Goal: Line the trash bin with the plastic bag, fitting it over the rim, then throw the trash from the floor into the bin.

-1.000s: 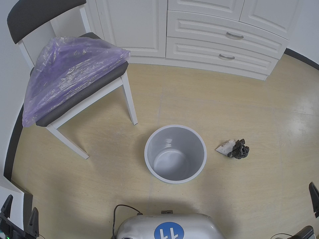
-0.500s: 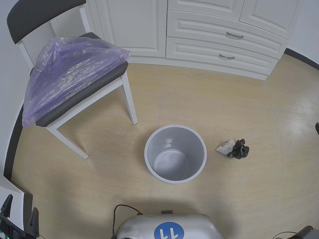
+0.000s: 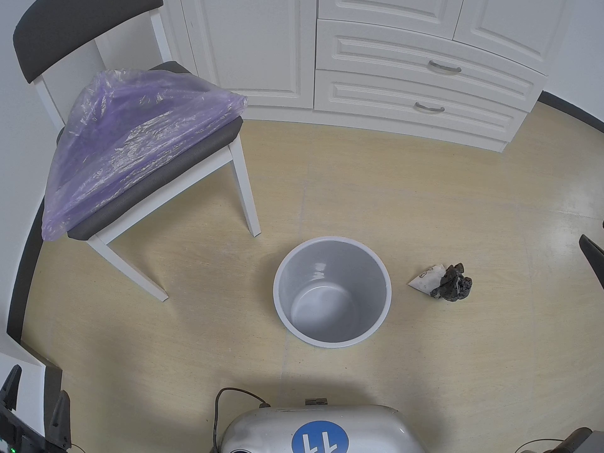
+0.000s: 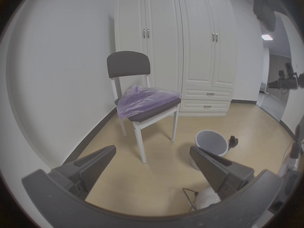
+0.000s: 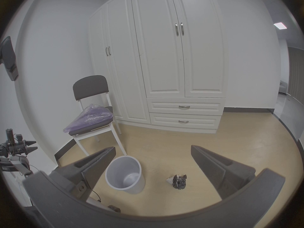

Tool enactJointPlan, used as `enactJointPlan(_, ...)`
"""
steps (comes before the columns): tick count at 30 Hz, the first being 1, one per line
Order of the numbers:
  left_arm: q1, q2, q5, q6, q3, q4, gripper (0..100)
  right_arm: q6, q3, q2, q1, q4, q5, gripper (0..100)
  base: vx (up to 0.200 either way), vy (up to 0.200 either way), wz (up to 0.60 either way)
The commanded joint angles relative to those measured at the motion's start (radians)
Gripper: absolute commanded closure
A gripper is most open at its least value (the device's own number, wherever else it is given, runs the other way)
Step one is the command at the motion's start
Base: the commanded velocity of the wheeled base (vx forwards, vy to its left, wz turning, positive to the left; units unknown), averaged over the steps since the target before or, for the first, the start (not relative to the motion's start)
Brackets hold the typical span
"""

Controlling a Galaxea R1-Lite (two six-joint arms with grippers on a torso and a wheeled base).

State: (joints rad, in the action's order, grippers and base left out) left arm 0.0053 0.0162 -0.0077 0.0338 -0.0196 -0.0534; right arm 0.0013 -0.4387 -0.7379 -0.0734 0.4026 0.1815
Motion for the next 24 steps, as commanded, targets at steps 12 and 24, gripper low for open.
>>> enactJointPlan(12, 0.001, 0.576, 0.052, 0.248, -0.548, 0.01, 0, 0.019, -0.003, -0.061, -0.077, 0.042, -0.135, 0, 0.0, 0.0, 0.0)
enactJointPlan(24, 0.148, 0.886, 0.08, 0.557, -0.654, 0.006, 0, 0.095, -0.005, -0.255, -0.307, 0.351, -0.517, 0, 0.0, 0.0, 0.0)
